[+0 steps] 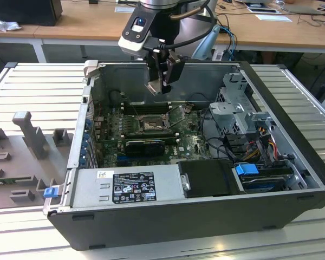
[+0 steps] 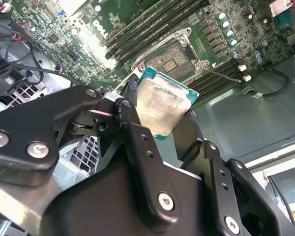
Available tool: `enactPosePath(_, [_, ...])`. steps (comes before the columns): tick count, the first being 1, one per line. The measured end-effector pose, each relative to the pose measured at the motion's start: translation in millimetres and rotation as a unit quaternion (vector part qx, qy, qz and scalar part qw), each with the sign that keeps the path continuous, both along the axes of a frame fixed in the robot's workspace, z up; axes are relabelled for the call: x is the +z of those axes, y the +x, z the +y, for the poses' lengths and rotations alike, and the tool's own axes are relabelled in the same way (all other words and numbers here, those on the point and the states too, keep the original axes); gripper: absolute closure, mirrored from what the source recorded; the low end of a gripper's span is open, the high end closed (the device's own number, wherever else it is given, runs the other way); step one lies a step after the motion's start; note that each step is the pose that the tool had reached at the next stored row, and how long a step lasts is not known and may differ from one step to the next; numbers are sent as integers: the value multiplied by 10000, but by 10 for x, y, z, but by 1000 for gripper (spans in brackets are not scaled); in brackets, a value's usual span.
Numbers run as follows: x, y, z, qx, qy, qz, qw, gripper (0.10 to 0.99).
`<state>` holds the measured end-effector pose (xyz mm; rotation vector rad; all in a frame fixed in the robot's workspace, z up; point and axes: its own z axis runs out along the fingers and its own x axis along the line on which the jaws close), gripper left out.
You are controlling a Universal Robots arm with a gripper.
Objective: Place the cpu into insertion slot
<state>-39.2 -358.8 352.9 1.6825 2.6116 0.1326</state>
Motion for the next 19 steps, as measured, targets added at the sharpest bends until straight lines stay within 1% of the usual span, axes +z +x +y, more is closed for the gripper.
enactPosePath(2, [-14,0,0,-5,-1,0,10000,557])
enactPosePath(10, [-17,1,0,-120,-1,0,9999,557])
enactPosePath(19, [-25,1,0,-322,-1,0,9995,557])
